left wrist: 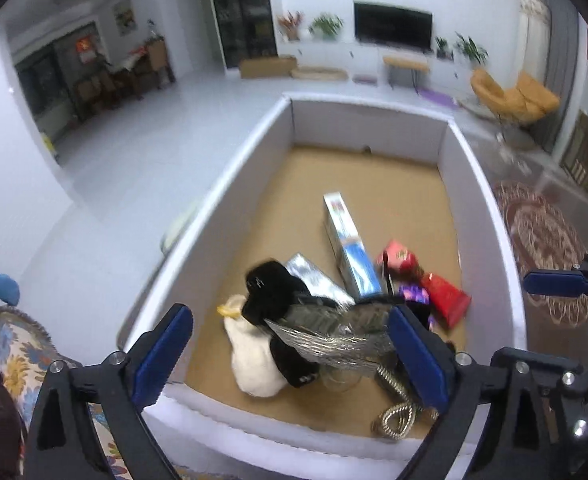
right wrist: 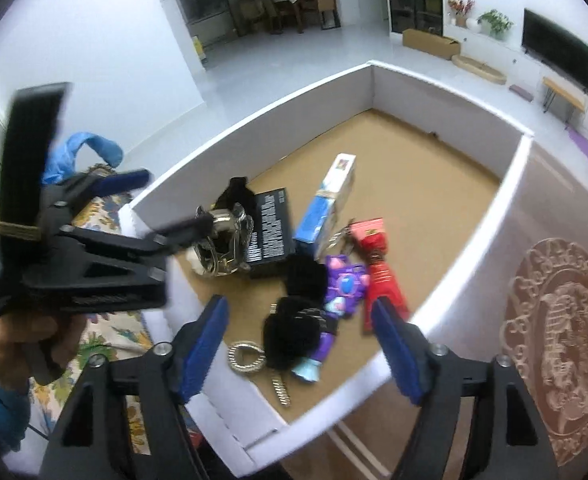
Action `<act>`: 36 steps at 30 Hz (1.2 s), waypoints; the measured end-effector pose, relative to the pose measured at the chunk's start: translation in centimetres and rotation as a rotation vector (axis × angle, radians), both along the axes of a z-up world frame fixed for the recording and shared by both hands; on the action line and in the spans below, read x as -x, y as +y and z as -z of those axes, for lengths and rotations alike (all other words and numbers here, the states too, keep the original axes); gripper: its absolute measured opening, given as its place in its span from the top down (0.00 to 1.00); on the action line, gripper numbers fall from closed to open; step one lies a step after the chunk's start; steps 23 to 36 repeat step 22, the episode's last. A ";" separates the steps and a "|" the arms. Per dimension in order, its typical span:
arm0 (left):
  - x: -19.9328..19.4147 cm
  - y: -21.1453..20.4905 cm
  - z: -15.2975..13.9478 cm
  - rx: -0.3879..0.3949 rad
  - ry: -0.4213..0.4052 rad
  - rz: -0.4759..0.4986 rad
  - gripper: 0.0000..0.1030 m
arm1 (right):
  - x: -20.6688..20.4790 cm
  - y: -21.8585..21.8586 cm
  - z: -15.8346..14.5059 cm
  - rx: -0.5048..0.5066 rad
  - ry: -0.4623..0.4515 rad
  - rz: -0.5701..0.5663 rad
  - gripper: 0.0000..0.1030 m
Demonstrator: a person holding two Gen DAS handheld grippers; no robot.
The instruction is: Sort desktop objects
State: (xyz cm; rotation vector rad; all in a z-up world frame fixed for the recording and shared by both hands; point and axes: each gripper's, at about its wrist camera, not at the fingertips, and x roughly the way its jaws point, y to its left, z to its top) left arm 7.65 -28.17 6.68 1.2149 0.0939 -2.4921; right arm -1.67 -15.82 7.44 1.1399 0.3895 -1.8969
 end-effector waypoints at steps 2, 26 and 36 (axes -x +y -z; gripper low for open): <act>-0.4 0.5 -1.1 0.009 0.029 -0.023 0.00 | 0.2 0.2 -0.4 -0.029 0.036 0.018 0.22; -2.6 -0.2 -2.3 -0.115 0.167 -0.215 0.00 | -1.6 -0.5 -0.7 -0.063 0.068 0.007 0.22; -2.6 -0.2 -2.3 -0.115 0.167 -0.215 0.00 | -1.6 -0.5 -0.7 -0.063 0.068 0.007 0.22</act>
